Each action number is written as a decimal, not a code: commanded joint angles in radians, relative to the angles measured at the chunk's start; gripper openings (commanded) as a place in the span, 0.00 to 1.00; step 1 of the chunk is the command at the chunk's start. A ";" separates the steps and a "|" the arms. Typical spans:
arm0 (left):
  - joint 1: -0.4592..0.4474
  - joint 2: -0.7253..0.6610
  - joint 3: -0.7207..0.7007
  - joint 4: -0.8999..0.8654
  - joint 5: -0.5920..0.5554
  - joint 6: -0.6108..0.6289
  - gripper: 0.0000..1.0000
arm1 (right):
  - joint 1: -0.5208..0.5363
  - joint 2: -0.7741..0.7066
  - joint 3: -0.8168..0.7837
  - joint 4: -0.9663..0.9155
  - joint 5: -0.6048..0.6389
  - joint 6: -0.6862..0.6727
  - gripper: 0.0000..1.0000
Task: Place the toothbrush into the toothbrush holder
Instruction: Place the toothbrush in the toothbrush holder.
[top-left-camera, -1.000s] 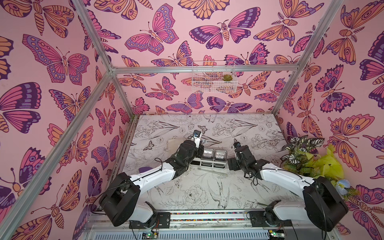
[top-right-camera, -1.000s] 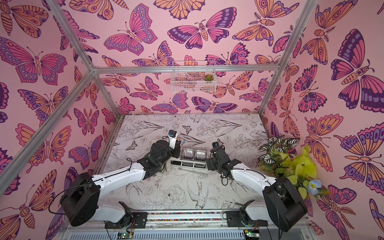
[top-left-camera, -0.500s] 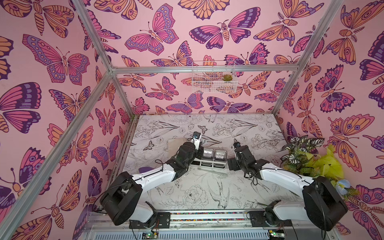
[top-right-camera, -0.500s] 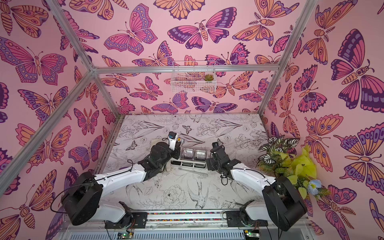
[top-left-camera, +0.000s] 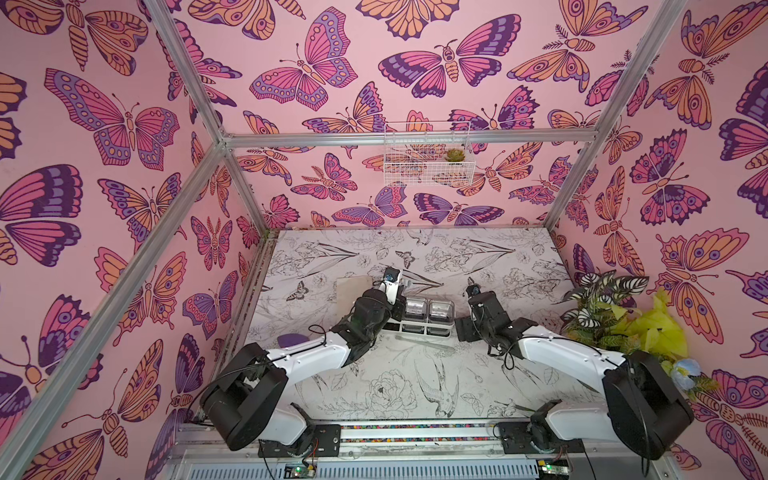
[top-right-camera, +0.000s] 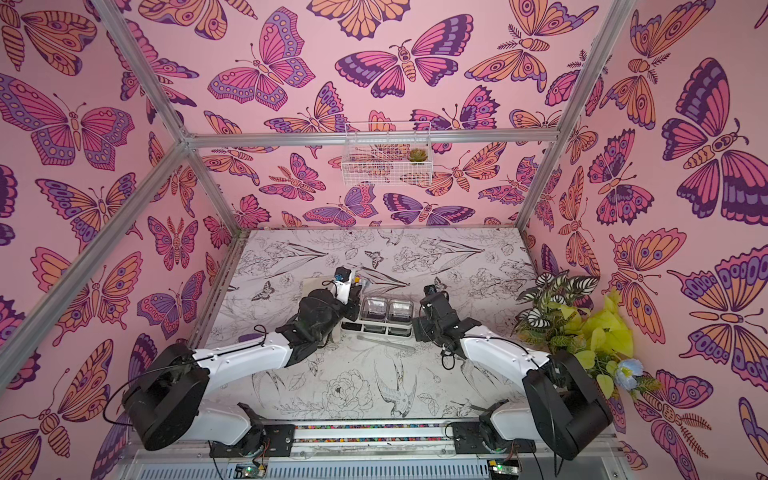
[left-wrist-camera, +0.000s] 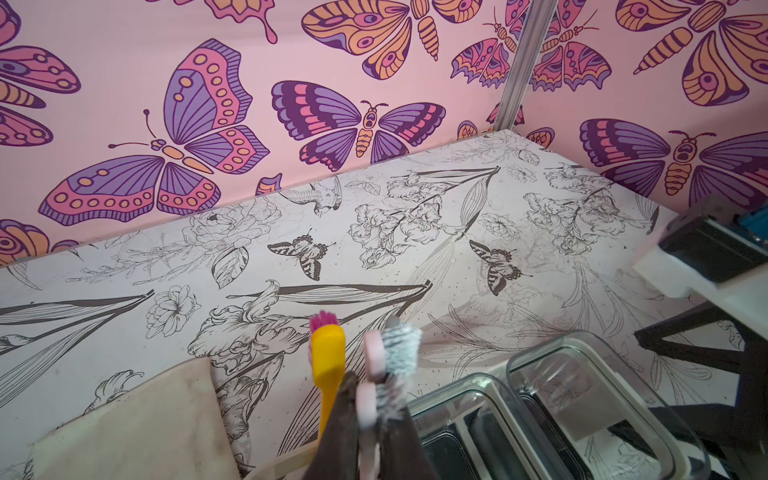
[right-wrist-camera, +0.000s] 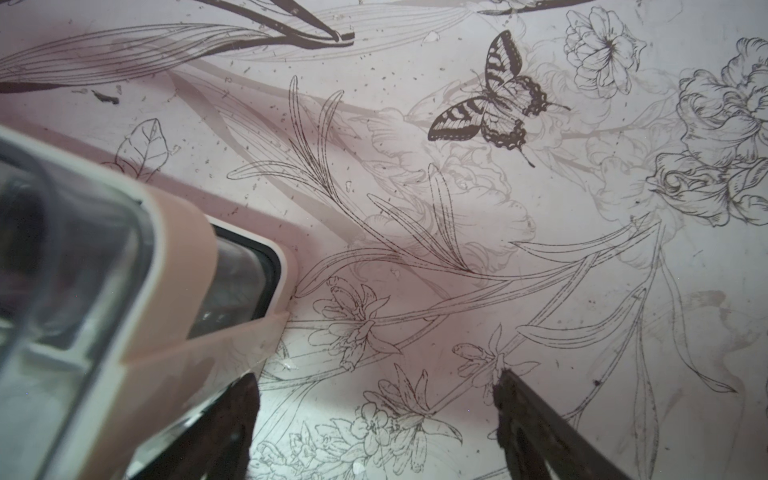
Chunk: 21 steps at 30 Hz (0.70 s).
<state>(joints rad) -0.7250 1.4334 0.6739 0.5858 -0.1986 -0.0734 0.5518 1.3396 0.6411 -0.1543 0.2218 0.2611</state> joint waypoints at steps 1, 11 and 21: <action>0.003 0.014 -0.022 0.019 0.011 0.011 0.18 | -0.003 0.009 0.033 -0.020 -0.009 0.001 0.90; 0.001 -0.026 0.003 -0.038 0.004 0.026 0.37 | -0.003 0.015 0.036 -0.023 -0.009 0.001 0.90; -0.005 -0.091 0.002 -0.060 -0.015 0.038 0.42 | -0.003 0.012 0.035 -0.024 -0.009 0.000 0.90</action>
<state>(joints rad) -0.7265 1.3724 0.6693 0.5480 -0.2012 -0.0521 0.5518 1.3430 0.6449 -0.1577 0.2218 0.2611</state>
